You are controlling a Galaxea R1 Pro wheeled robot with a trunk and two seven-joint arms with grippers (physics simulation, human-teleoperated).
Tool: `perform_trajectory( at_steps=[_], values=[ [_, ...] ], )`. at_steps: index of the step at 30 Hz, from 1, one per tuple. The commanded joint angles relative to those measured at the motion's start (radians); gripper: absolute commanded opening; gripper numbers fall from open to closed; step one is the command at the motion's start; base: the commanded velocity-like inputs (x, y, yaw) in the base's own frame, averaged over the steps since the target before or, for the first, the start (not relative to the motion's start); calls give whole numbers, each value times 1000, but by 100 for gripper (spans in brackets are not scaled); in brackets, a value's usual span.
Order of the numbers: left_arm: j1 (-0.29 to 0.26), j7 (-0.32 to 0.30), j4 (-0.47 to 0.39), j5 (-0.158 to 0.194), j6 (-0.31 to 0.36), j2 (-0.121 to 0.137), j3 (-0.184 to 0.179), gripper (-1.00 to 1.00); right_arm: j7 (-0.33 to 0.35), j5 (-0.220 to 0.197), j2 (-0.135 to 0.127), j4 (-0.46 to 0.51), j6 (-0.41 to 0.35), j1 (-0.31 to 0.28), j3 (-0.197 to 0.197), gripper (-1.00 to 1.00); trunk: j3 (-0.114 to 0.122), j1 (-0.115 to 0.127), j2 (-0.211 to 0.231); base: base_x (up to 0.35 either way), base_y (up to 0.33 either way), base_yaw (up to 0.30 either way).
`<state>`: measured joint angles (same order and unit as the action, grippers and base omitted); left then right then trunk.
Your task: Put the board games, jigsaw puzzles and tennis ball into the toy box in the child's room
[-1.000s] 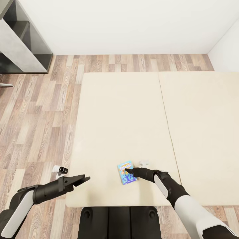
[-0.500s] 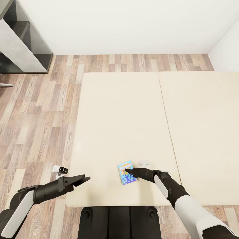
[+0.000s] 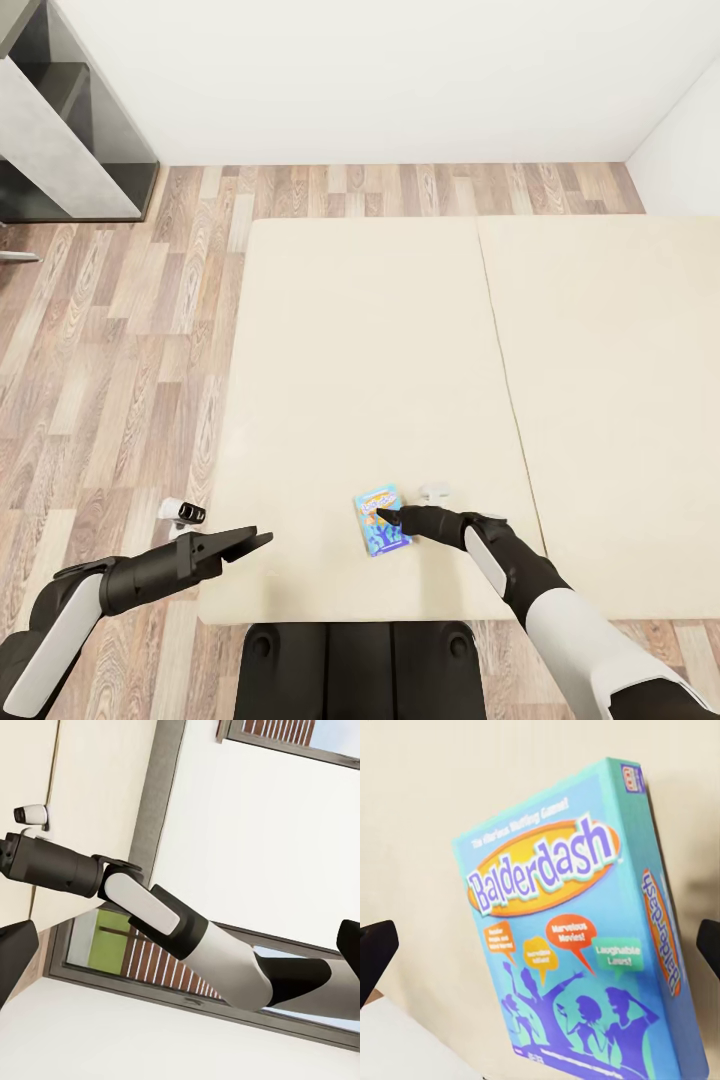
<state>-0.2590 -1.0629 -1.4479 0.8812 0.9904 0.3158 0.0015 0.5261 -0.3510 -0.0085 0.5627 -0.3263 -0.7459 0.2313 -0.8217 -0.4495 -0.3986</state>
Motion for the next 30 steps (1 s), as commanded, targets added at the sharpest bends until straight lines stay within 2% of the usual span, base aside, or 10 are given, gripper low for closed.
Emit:
perform_trajectory(
  at_steps=[1,30],
  values=[
    [0,-2,0,1,5,0,0,100,-1,-8,-1,1,-6,0,3,100,-1,-1,-1,0,0,0],
    [0,-2,0,1,5,0,-2,100,0,-15,-2,2,-7,-1,3,100,-1,-1,-1,0,1,0]
  ],
)
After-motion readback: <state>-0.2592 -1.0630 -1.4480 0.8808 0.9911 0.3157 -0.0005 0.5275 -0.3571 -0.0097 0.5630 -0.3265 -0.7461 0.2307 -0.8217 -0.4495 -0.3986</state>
